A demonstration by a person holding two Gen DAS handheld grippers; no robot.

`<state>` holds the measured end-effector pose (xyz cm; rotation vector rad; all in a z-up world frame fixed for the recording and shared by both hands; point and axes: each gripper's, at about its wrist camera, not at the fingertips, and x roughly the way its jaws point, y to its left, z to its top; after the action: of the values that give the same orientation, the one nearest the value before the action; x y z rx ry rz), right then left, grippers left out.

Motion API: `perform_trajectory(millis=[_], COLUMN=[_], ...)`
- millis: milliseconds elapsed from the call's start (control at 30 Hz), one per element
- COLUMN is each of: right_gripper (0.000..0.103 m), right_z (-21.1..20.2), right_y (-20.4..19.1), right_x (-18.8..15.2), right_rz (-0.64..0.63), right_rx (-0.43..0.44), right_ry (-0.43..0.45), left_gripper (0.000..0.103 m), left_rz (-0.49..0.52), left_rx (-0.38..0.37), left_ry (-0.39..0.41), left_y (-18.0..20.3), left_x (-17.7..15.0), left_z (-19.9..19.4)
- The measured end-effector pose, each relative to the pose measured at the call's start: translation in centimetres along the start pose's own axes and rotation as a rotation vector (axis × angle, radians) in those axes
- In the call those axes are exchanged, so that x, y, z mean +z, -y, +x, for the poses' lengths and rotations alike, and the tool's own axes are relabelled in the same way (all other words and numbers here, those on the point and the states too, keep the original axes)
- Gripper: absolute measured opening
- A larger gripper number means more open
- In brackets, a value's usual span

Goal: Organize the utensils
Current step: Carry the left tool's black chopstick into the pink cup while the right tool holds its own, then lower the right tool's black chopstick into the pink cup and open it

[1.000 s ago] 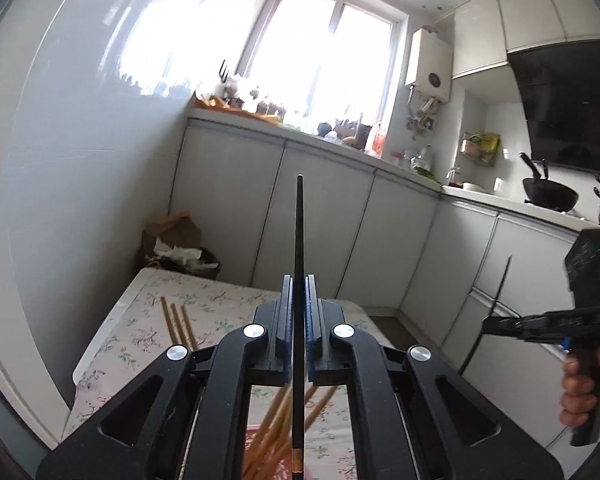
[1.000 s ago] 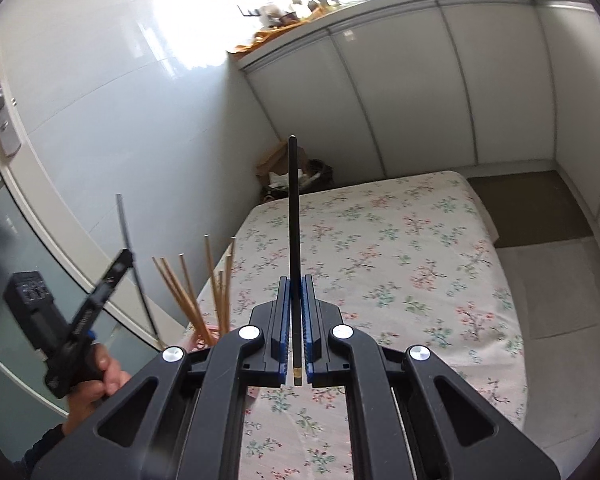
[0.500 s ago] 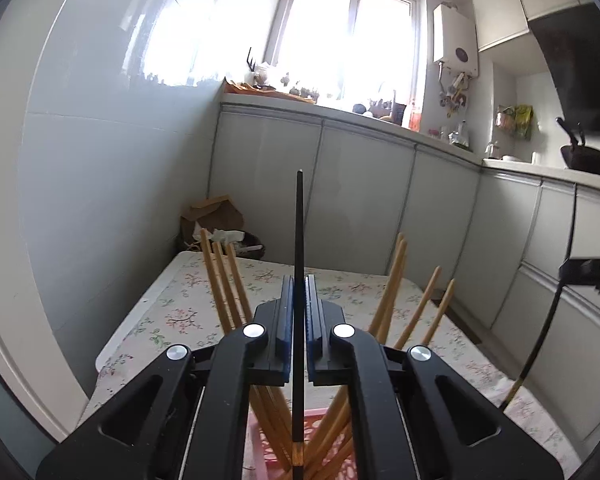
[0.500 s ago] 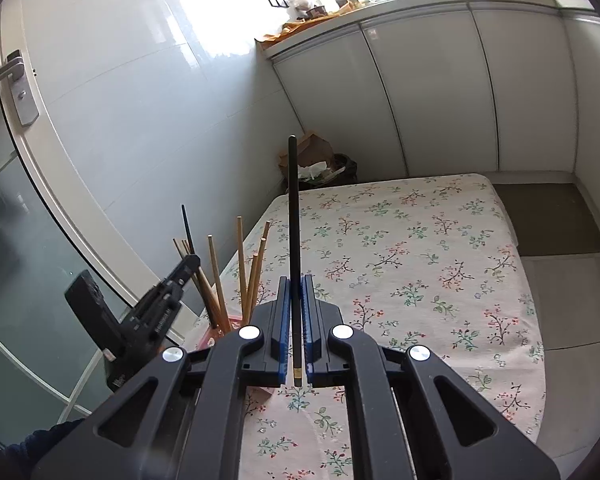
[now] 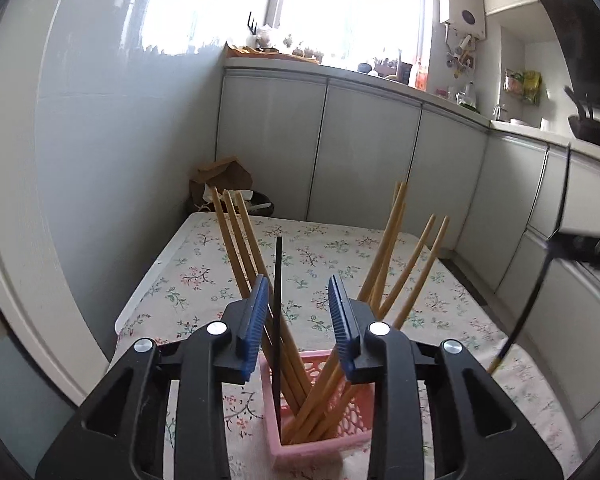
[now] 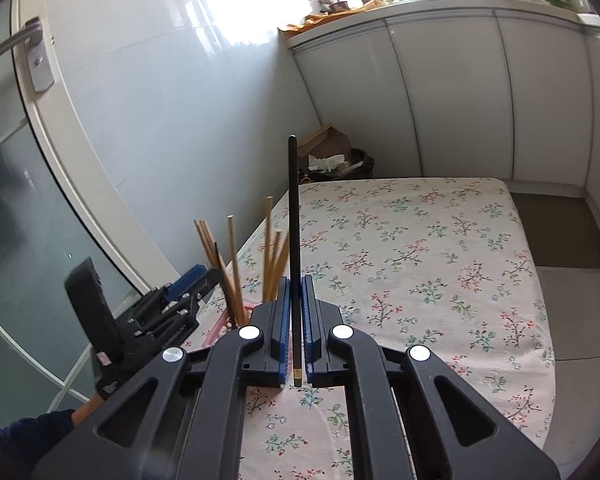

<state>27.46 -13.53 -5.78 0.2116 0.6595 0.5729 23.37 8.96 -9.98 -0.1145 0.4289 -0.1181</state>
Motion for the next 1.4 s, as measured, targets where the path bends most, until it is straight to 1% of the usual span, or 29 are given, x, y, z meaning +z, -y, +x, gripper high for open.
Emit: perform_trajectory(millis=[67,100,133,167,200,233,300,333,367,400,433,500,600,800,867,1033,1100,1233,1300,1400], right_gripper=[0.006,0.006,0.006,0.006,0.006,0.006,0.006,0.006,0.006,0.006,0.006,0.006,0.006,0.006,0.006,0.006,0.006,0.008,0.014,0.016], right_z=[0.2,0.2,0.2,0.2,0.2,0.3,0.7,1.0,1.3,1.8,2.1,2.6,3.8,7.1,7.9,10.0,10.2,9.9,9.3,7.8], right_y=[-0.8,-1.1,-1.5,-1.9,-2.2,-2.7,-3.5,-3.8,-4.2,-4.5,-4.7,-5.2,-5.2,-5.6,-5.7,-6.0,-6.2,-5.7,-5.5,-5.3], right_x=[0.0,-0.1,0.1,0.2,0.3,0.4,0.5,0.4,0.3,0.2,0.2,0.1,0.0,-1.2,-1.7,-3.2,-3.5,-3.7,-3.5,-3.0], right_rz=[-0.012,-0.014,-0.015,-0.016,-0.018,-0.019,-0.018,-0.014,-0.011,-0.009,-0.011,-0.013,0.0,-0.014,-0.02,-0.042,-0.051,-0.023,-0.018,-0.014], right_rx=[0.002,0.008,0.022,0.031,0.04,0.054,0.066,0.07,0.071,0.069,0.065,0.058,0.043,0.012,0.007,-0.004,-0.008,-0.016,-0.013,-0.024], right_ry=[0.015,0.027,0.045,0.058,0.072,0.09,0.11,0.117,0.12,0.125,0.13,0.142,0.15,0.086,0.071,0.008,-0.008,-0.031,-0.024,-0.015], left_gripper=[0.03,0.03,0.034,0.05,0.061,0.076,0.078,0.08,0.085,0.087,0.089,0.091,0.093,0.093,0.093,0.093,0.093,0.094,0.094,0.094], left_rz=[-0.034,-0.054,-0.074,-0.087,-0.088,-0.081,-0.065,-0.063,-0.069,-0.083,-0.093,-0.11,-0.108,-0.114,-0.12,-0.14,-0.135,-0.136,-0.137,-0.132], left_rx=[0.019,0.035,0.052,0.098,0.14,0.178,0.215,0.226,0.253,0.279,0.288,0.283,0.282,0.264,0.273,0.257,0.26,0.257,0.252,0.243], left_ry=[-0.044,-0.086,-0.129,-0.185,-0.226,-0.259,-0.316,-0.33,-0.348,-0.354,-0.353,-0.362,-0.366,-0.38,-0.386,-0.406,-0.411,-0.421,-0.426,-0.423], left_y=[-0.4,-0.7,-0.9,-1.1,-1.2,-1.3,-1.6,-1.7,-2.1,-2.6,-2.8,-3.4,-4.0,-4.1,-4.3,-4.6,-4.5,-4.5,-4.4,-4.1], left_x=[0.9,1.4,1.9,2.4,2.6,2.7,3.0,3.1,3.2,3.2,3.2,3.2,3.6,3.5,3.4,3.1,3.1,3.0,2.9,3.1], left_z=[-0.4,-0.6,-0.9,-1.4,-1.8,-2.3,-2.9,-2.9,-2.8,-2.9,-2.9,-3.0,-2.7,-2.6,-2.4,-2.1,-2.0,-2.0,-2.0,-2.2])
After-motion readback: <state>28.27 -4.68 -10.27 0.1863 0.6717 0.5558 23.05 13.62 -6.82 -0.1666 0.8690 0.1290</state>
